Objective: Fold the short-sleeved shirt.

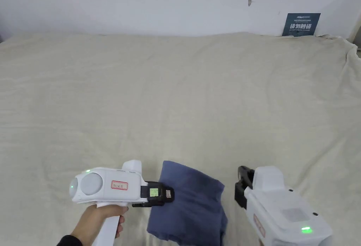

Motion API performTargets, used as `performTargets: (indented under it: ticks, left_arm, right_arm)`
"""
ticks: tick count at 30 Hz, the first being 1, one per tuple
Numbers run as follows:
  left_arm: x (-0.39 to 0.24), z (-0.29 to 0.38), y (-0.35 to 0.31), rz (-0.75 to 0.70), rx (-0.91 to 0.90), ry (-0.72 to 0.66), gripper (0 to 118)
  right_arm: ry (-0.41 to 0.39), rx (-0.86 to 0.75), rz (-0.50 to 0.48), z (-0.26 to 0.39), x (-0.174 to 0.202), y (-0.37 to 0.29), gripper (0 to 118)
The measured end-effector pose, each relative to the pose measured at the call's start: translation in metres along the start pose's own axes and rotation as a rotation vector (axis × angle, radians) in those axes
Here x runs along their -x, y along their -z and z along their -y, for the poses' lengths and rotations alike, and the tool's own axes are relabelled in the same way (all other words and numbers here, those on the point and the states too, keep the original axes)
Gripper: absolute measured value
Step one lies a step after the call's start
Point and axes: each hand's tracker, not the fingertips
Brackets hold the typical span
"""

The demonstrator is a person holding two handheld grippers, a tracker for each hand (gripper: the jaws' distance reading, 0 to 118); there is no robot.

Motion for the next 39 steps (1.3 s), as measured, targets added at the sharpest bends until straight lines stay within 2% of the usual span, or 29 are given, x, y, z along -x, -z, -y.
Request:
performTargets:
  ticks: [5,9,15,17,22,27,33,34,36,37,39]
  left_arm:
    - [0.037,-0.029,-0.051,-0.072,-0.065,-0.01,22]
    - [0.077,-0.053,-0.102,-0.192,-0.12,-0.015,22]
    - [0.146,-0.074,-0.177,-0.355,-0.19,-0.045,22]
    - [0.146,-0.076,-0.207,-0.413,-0.207,-0.074,22]
    - [0.204,-0.082,-0.255,-0.548,-0.234,-0.141,22]
    - [0.258,-0.084,-0.27,-0.615,-0.237,-0.227,22]
    - [0.258,-0.069,-0.242,-0.712,-0.208,-0.311,23]
    - [0.258,-0.068,-0.241,-0.72,-0.21,-0.319,28]
    - [0.265,-0.07,-0.237,-0.744,-0.215,-0.335,46]
    - [0.265,-0.07,-0.237,-0.763,-0.216,-0.344,66]
    - [0.256,-0.071,-0.239,-0.809,-0.212,-0.346,97]
  right_arm:
    - [-0.022,-0.081,0.024,-0.031,-0.01,-0.015,0]
    - [-0.038,-0.12,0.036,-0.044,-0.008,-0.018,0]
    - [-0.047,-0.146,0.032,-0.061,0.013,-0.013,0]
    - [-0.054,-0.151,0.025,-0.065,0.02,-0.007,0]
    - [-0.082,-0.154,0.002,-0.07,0.033,0.003,0]
    - [-0.098,-0.136,-0.022,-0.074,0.049,0.013,0]
    - [-0.097,-0.111,-0.029,-0.069,0.047,0.014,0]
    - [-0.095,-0.108,-0.03,-0.068,0.045,0.013,0]
    - [-0.095,-0.103,-0.028,-0.068,0.042,0.01,0]
    - [-0.097,-0.101,-0.025,-0.068,0.041,0.008,0]
    - [-0.097,-0.101,-0.024,-0.071,0.039,0.003,0]
